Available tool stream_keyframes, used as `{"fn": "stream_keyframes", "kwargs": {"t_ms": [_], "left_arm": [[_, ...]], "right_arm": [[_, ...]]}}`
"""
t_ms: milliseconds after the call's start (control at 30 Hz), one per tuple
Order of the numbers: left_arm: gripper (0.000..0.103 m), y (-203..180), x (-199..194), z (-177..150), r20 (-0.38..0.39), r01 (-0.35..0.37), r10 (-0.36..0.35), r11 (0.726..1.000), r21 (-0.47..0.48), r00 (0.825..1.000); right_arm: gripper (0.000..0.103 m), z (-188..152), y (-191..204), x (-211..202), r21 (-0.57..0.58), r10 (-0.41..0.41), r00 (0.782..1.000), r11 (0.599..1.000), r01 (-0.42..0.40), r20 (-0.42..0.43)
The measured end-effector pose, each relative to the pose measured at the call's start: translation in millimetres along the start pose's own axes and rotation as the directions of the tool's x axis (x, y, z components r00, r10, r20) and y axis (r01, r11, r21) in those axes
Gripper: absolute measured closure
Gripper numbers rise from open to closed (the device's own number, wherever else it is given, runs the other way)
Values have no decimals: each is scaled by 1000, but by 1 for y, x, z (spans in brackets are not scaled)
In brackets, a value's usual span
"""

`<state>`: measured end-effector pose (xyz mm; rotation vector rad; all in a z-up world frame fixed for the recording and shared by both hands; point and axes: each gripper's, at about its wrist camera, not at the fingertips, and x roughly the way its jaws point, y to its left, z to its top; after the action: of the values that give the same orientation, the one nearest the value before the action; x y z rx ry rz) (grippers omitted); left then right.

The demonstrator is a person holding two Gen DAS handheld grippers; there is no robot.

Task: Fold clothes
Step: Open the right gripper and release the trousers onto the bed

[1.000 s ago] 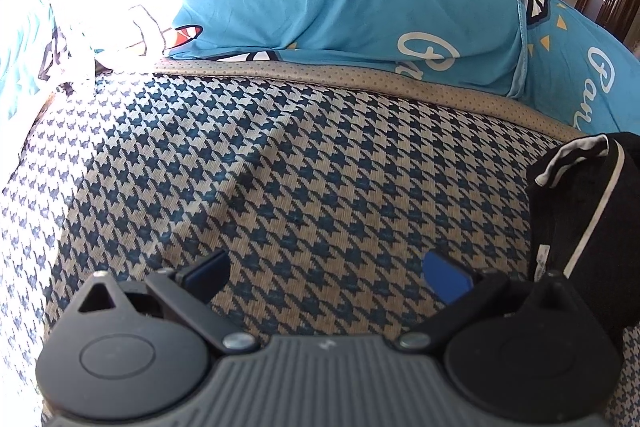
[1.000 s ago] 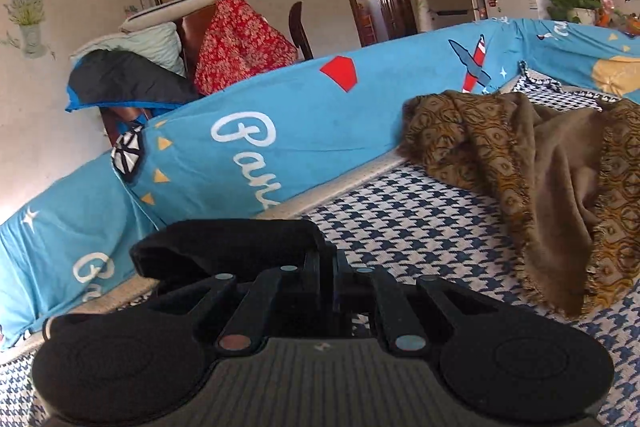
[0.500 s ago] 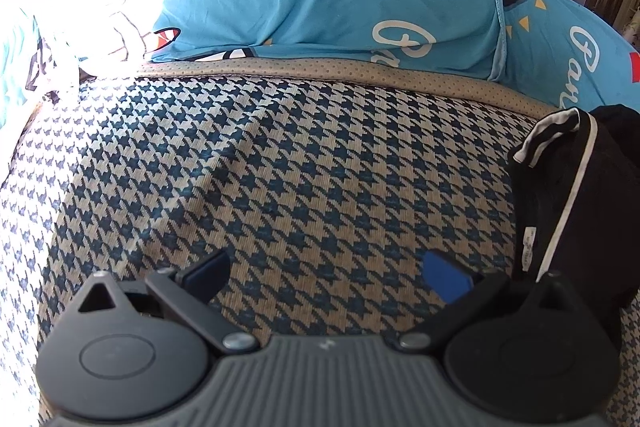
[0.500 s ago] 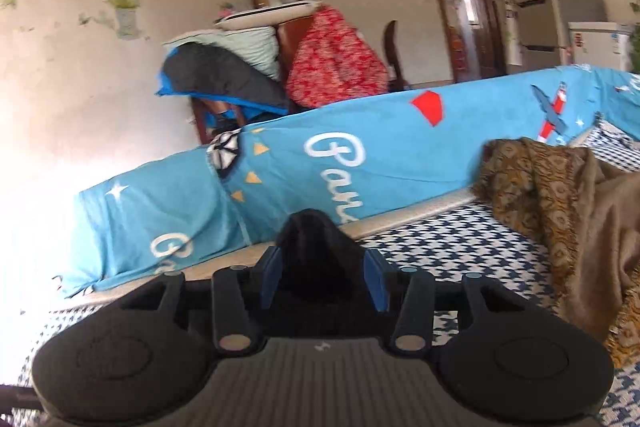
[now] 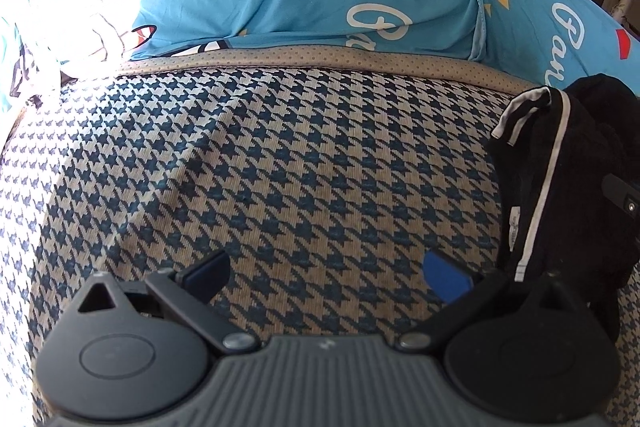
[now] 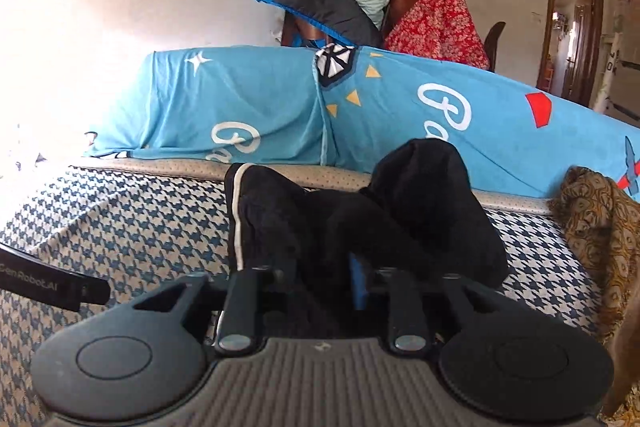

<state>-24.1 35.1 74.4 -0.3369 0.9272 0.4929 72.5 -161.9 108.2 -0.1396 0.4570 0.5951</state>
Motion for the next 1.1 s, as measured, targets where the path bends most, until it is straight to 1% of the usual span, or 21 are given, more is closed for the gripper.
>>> {"fn": "stream_keyframes", "kwargs": {"t_ms": [167,233,300,367,433,500,567,600,633,667,733,767,833,900,933,1000,1100], "left_arm": [[0,0,-1,0,-1,4,-4,1000,3,1000],[0,-1,-1,0,-2,3,-3,1000,9,1000],[0,-3,-1,-1,-4,3,-3,1000,15,1000],[0,-5,0,-1,-5,3,-3,1000,22,1000],[0,-7,0,-1,-5,2,-2,1000,27,1000],[0,-9,0,-2,-6,5,-5,999,33,1000],[0,-10,1,-2,-9,11,-10,999,40,1000],[0,-11,1,-2,-11,13,-13,999,44,1000],[0,-11,1,-2,-12,16,-15,999,48,1000],[0,-12,1,-2,-15,21,-20,998,53,1000],[0,-13,2,-3,-23,33,-32,997,66,999],[0,-13,2,-4,-27,40,-38,997,72,999],[0,-15,4,-5,-50,68,-64,994,82,997],[0,-16,6,-9,-75,111,-105,991,81,992],[0,-17,7,-11,-87,132,-125,988,79,988],[0,-20,8,-15,-107,170,-160,981,92,981],[0,-28,10,-22,-141,229,-213,967,111,967]], "right_arm": [[91,0,-9,2,36,-85,996,996,84,19],[91,5,-20,-6,90,-162,986,983,158,47],[91,8,-31,-13,136,-237,969,964,227,65],[91,9,-42,-16,176,-310,948,939,294,69],[91,10,-52,-18,206,-356,932,918,338,61],[91,10,-58,-19,219,-426,904,887,407,42],[88,9,-65,-19,236,-458,889,865,442,13],[84,9,-69,-20,245,-473,881,854,459,-2],[79,10,-71,-22,258,-474,881,851,458,0],[77,11,-73,-26,266,-472,881,852,451,16],[70,13,-69,-36,247,-464,884,865,438,60],[69,13,-64,-40,229,-438,896,882,412,77],[66,11,-57,-44,208,-338,939,925,319,62],[66,7,-49,-43,199,-251,968,950,242,24],[66,3,-42,-42,182,-212,977,961,209,0],[66,-4,-30,-41,142,-181,983,972,184,-36],[66,-11,-21,-37,107,-161,984,980,169,-80]]}}
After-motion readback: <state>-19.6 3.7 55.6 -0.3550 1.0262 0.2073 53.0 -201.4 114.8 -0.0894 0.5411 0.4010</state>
